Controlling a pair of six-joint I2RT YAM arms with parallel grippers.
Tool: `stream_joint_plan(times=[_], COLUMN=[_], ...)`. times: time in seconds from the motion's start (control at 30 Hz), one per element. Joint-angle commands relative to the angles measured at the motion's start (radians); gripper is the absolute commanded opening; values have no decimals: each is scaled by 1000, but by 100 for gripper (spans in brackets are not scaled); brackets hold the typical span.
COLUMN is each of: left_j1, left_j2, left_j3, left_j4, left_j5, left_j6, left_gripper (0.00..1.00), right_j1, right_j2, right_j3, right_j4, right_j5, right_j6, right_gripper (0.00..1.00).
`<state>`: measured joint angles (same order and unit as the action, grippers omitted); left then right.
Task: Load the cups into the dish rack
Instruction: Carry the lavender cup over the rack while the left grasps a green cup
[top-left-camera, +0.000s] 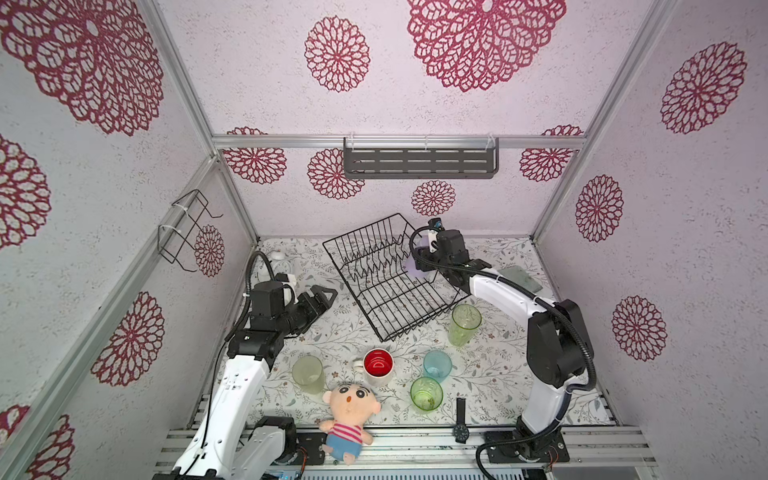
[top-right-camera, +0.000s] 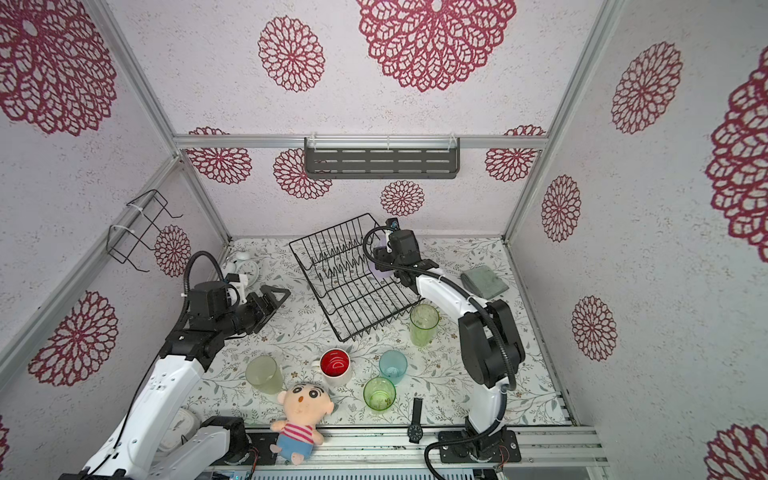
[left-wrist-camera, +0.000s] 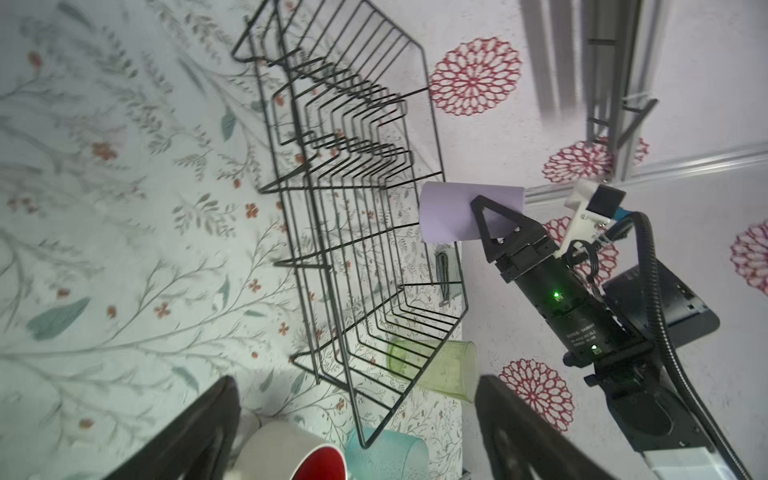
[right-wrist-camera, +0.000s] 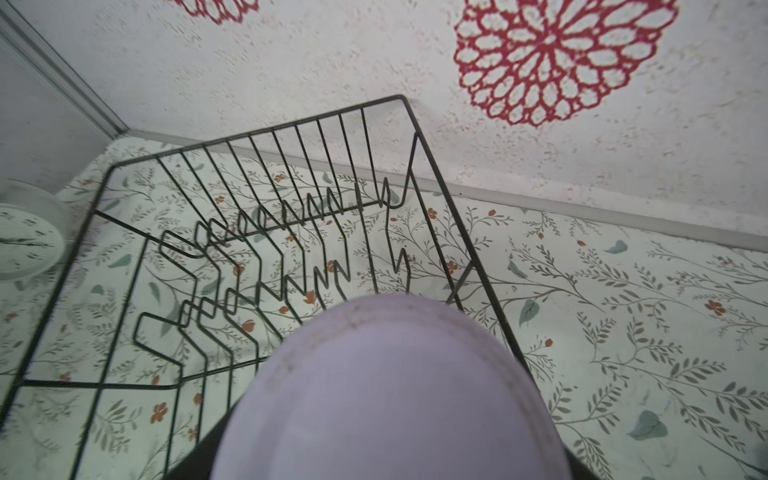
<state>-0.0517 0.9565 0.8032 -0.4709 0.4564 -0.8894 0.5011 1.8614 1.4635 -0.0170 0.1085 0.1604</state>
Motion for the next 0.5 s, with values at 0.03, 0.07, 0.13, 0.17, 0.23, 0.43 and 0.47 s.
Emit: stream_joint_plan(times=[0.03, 0.07, 0.13, 0.17, 0.23, 0.43, 0.47], left_j1=[13, 13, 16, 23, 52, 104, 104], left_j2=[-41, -48, -61, -65, -60, -87, -105], left_j3=[9, 13, 8, 0, -4, 30, 35], left_j4=[-210, -244, -279, -298, -373, -522, -535], left_j5=[-48, -69, -106, -125, -174, -270, -288], left_j6=[43, 49, 47, 25, -32, -11, -17], left_gripper=[97, 97, 97, 97, 97, 97, 97], right_j1=[16, 20, 25, 25, 26, 27, 27], right_j2=[28, 34, 49, 61, 86, 136, 142], right_j3=[41, 38, 30, 31, 42, 55, 60], right_j4=[4, 15, 39, 51, 59, 100, 97], right_j5=[68, 76, 80, 71, 73, 116, 115], right_j6=[-64, -72, -96, -110, -131, -140, -136], right_gripper=[62, 62, 63, 63, 64, 64, 65])
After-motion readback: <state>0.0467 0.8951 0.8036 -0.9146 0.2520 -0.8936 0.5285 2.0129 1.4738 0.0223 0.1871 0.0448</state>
